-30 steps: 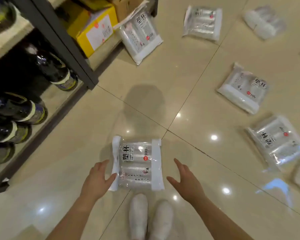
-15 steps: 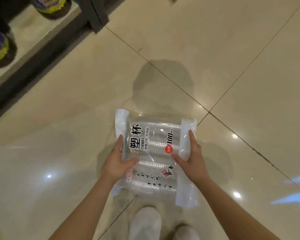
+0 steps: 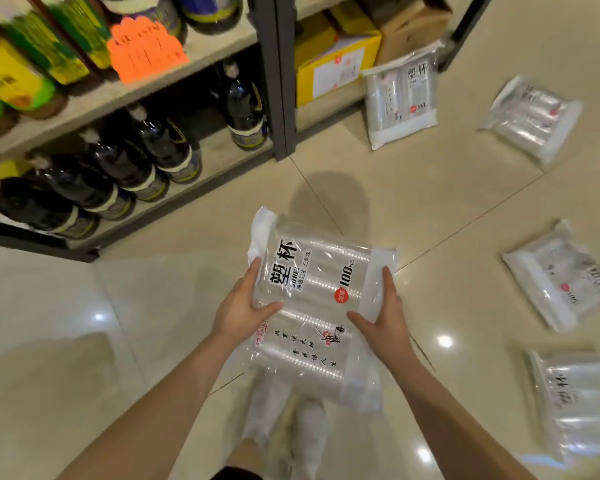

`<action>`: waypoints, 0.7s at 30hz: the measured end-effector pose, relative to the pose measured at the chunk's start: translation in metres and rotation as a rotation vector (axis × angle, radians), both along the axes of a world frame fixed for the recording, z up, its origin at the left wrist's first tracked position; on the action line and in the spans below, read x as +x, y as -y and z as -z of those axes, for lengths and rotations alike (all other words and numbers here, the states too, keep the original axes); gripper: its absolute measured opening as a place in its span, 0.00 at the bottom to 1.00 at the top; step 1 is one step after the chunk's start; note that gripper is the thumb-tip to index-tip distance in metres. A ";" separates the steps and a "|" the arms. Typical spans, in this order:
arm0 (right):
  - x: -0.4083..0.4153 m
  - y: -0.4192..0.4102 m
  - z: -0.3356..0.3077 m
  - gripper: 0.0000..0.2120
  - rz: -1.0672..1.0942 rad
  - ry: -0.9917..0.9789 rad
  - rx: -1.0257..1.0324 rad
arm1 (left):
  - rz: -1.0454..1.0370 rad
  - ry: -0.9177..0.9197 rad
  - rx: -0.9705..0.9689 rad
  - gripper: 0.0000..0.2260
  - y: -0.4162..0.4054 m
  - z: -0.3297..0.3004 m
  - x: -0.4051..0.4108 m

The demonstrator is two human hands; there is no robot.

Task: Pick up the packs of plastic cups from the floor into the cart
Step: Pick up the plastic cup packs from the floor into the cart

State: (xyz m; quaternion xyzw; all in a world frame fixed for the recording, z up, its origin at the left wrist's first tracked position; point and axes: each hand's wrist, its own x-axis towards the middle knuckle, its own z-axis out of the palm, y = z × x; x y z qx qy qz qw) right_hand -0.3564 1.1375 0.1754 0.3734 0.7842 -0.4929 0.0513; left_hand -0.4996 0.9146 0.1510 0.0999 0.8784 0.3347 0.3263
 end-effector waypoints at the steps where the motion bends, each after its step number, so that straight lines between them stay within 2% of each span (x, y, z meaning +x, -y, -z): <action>1: 0.000 0.000 -0.031 0.47 -0.021 -0.002 0.010 | -0.006 -0.022 -0.003 0.43 0.001 -0.034 0.003; 6: 0.004 0.008 -0.152 0.48 -0.093 -0.102 0.004 | -0.120 -0.100 0.002 0.45 0.015 -0.171 0.018; 10: 0.001 0.031 -0.213 0.49 -0.139 -0.167 -0.008 | -0.242 -0.156 -0.002 0.44 0.045 -0.243 0.032; 15: -0.014 0.073 -0.269 0.49 -0.252 -0.256 0.008 | -0.432 -0.231 0.046 0.29 0.096 -0.307 0.041; 21: -0.039 0.143 -0.323 0.49 -0.409 -0.329 -0.010 | -0.630 -0.476 0.132 0.15 0.172 -0.384 0.056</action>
